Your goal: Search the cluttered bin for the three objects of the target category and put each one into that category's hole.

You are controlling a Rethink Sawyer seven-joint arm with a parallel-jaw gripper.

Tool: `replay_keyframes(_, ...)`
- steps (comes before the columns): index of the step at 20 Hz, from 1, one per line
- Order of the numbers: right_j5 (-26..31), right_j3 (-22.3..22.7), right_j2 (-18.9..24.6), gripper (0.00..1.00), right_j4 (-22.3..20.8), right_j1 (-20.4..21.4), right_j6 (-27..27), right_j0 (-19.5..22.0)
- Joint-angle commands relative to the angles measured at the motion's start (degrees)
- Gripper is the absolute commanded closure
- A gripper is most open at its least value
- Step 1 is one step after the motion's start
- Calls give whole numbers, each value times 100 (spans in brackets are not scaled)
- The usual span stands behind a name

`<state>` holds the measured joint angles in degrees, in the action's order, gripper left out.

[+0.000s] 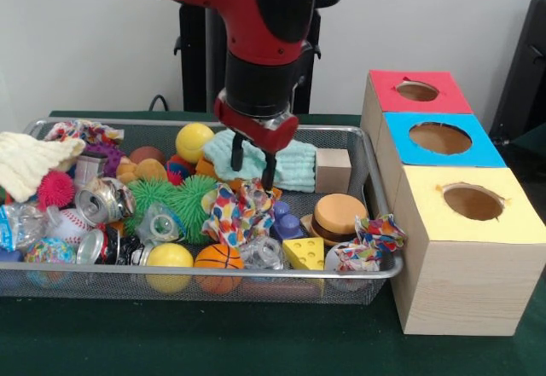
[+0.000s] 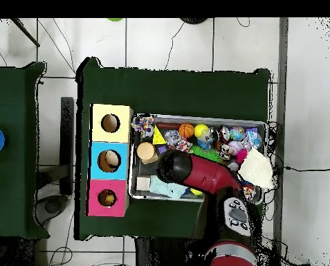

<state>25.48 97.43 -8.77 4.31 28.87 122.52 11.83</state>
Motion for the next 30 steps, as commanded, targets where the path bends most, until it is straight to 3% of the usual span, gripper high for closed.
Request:
replay_keyframes(1, 822, -201, -37, 0, -398, -250, -96, 438)
replay_keyframes(9, 1019, 52, -37, 0, -787, 158, -453, 1095)
replay_keyframes(16, 1348, -341, 299, 0, -862, 48, -515, 1561)
replay_keyframes(21, 1775, -380, 432, 0, -807, 234, -470, 1581)
replay_keyframes(30, 2057, -307, 586, 0, -604, 406, -172, 1468)
